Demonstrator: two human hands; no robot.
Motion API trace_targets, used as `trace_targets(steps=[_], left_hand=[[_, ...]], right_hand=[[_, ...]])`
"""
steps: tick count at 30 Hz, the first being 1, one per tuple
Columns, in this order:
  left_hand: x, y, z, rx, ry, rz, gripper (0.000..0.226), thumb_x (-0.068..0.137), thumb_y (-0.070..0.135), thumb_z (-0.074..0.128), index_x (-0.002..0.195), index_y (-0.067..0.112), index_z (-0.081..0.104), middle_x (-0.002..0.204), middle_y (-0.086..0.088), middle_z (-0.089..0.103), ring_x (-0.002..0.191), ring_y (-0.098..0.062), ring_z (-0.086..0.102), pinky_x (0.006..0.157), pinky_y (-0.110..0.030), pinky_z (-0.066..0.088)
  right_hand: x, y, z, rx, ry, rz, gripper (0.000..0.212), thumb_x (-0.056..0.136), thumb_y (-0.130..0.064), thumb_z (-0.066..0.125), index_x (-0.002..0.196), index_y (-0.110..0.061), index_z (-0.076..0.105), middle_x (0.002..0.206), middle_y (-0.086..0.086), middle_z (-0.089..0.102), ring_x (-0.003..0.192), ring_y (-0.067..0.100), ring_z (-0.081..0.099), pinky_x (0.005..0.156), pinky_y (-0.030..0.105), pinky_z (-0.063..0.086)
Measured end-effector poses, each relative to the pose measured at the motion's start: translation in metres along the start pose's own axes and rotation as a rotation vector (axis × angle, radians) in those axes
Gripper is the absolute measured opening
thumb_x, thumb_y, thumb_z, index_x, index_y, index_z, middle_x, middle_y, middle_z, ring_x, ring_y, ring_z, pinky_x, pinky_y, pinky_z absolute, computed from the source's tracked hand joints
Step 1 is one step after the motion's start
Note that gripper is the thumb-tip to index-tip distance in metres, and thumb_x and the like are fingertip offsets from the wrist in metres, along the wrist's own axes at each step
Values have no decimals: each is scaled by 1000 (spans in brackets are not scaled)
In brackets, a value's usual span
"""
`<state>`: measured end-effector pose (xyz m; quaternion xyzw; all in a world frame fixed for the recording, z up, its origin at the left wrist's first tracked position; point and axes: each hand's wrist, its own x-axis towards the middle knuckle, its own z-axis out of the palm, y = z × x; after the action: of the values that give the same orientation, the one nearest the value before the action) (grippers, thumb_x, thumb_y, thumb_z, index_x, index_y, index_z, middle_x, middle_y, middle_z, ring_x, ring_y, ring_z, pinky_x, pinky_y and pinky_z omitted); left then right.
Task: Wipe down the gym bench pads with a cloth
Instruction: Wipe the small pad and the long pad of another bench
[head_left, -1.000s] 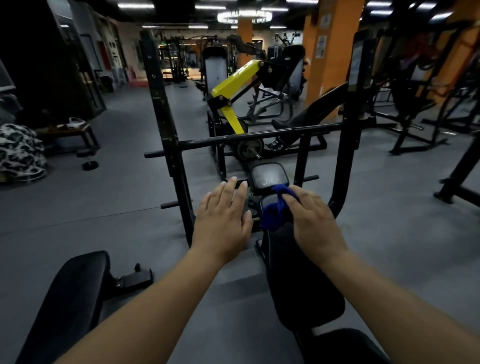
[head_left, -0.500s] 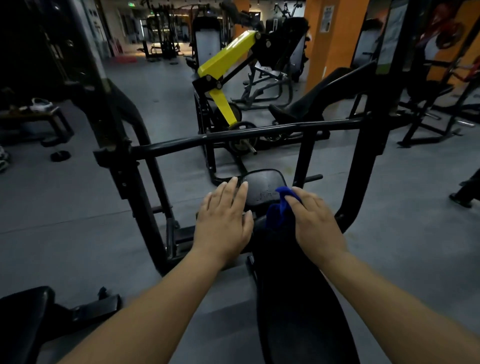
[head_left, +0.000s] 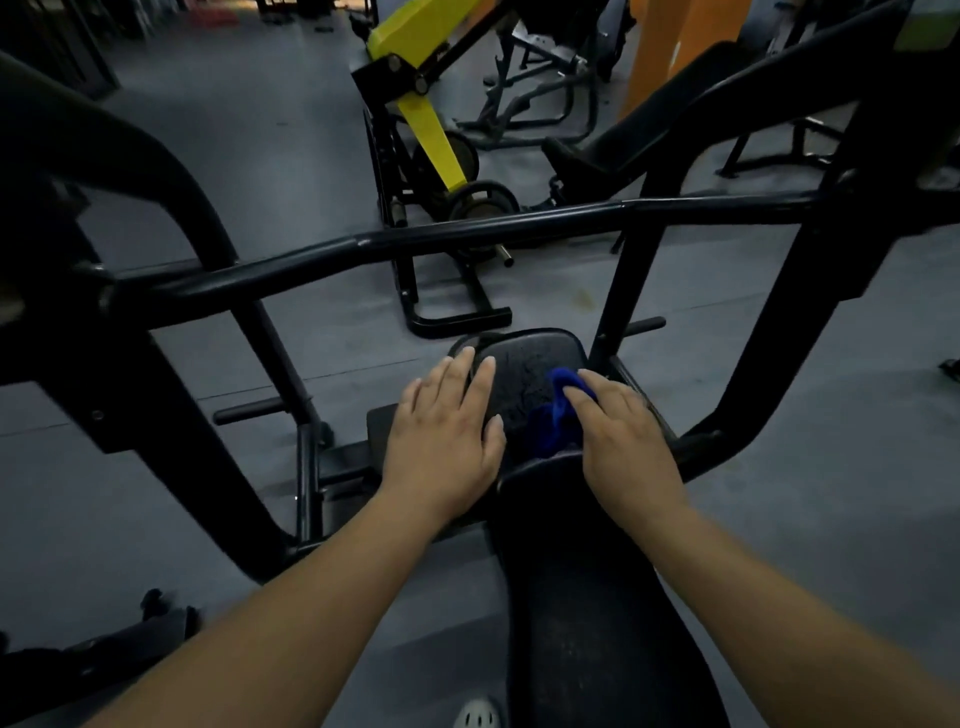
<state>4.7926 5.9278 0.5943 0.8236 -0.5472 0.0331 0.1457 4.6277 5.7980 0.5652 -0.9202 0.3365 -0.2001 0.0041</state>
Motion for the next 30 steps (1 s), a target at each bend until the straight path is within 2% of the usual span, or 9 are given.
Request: trace_targets(steps=[4, 10, 17, 23, 30], left_hand=[[50, -23, 46, -16, -65, -18, 64, 103, 44, 30, 160, 24, 8, 168, -2, 6, 153, -21, 8, 124, -42, 9], [88, -36, 79, -28, -122, 0, 64, 102, 44, 34, 159, 24, 14, 167, -2, 11, 152, -21, 12, 122, -42, 12], [115, -53, 94, -25, -131, 15, 64, 102, 44, 34, 159, 23, 16, 166, -2, 14, 151, -22, 14, 122, -43, 14], [106, -61, 103, -16, -114, 53, 63, 101, 43, 36, 158, 21, 21, 165, -4, 19, 150, -24, 19, 121, -45, 18], [137, -74, 140, -21, -170, 98, 63, 102, 43, 36, 159, 23, 17, 167, -2, 13, 152, -20, 13, 122, -40, 12]], right_hand=[[41, 15, 48, 10, -4, 35, 55, 81, 4, 66, 135, -5, 57, 143, 14, 51, 126, 35, 49, 103, 48, 45], [63, 33, 83, 17, -57, 107, 55, 79, 6, 68, 132, -4, 57, 142, 16, 52, 123, 38, 51, 99, 51, 49], [86, 30, 104, 29, -76, 149, 54, 85, 3, 63, 137, -8, 54, 147, 11, 47, 129, 33, 46, 104, 49, 46], [71, 16, 126, 64, -111, 177, 53, 89, -1, 59, 140, -9, 51, 150, 10, 44, 133, 30, 43, 106, 49, 45], [98, 9, 174, 99, -114, 202, 55, 89, -3, 62, 142, -11, 49, 150, 9, 43, 134, 30, 42, 108, 45, 44]])
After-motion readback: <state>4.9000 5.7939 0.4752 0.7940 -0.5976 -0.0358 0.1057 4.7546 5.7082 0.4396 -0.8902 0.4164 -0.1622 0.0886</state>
